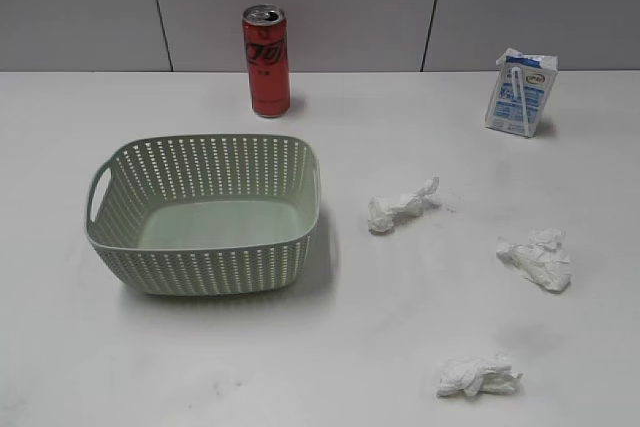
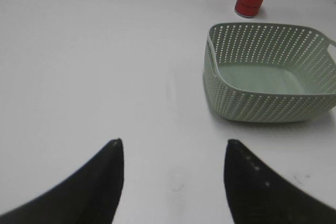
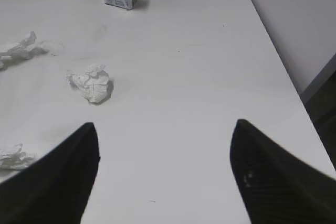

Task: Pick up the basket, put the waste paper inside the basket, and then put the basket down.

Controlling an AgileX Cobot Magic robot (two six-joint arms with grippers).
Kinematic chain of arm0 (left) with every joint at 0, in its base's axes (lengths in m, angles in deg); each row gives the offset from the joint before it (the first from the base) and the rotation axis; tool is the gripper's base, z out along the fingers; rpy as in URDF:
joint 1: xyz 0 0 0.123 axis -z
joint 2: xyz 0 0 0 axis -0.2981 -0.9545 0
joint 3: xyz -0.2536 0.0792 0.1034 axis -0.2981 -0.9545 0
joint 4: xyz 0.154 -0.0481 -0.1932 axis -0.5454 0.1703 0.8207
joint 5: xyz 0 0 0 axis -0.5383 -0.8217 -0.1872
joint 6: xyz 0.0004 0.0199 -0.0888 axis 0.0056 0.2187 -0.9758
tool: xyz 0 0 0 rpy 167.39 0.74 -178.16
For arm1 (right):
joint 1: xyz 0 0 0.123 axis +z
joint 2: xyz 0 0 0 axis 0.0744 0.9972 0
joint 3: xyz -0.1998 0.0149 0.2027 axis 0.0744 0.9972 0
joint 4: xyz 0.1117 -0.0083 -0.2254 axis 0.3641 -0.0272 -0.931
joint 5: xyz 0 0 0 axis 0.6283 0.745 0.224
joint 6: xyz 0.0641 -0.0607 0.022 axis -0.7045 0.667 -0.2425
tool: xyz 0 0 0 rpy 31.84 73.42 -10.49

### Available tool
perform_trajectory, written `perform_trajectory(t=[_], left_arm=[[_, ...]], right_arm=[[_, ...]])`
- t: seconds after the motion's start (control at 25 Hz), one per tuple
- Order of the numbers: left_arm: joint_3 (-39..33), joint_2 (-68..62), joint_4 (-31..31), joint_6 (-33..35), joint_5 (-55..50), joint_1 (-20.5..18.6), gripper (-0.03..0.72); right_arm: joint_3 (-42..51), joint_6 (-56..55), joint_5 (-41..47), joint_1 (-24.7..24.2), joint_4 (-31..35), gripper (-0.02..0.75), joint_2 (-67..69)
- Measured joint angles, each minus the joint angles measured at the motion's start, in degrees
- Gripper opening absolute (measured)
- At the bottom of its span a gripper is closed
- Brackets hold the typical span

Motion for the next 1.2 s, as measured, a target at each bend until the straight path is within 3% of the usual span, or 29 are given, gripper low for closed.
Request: perform_trajectory(t=[0.2,0.36,0.56,0.76,0.88,1.08,1.2], left_arm=[[0.4,0.0,0.2,0.0,2.3,0.0,0.459],[1.3,-1.6,0.9,0.0,12.2,0.0,0.459],[1.3,-12.3,2.0,0.0,21.8,0.0,0.459],[3.5,-27.4,2.6,0.7,24.2,0.7,0.46],[5.4,-36.2,3.8,0.8,24.5,2.1,0.489],[8.9,-49.9,5.1,0.8,24.4,4.7,0.605],[12.2,-58.0,5.4,0.8,24.3,6.2,0.62]], right_arm=[[0.0,0.0,0.0,0.0,0.0,0.587,0.0],[0.0,0.0,0.0,0.0,0.0,0.587,0.0],[0.0,0.0,0.0,0.0,0.0,0.587,0.0],[0.0,0.0,0.0,0.0,0.0,0.587,0.0],[0.0,0.0,0.0,0.0,0.0,0.587,0.0],[0.0,0.0,0.0,0.0,0.0,0.587,0.0],[0.0,0.0,0.0,0.0,0.0,0.587,0.0]])
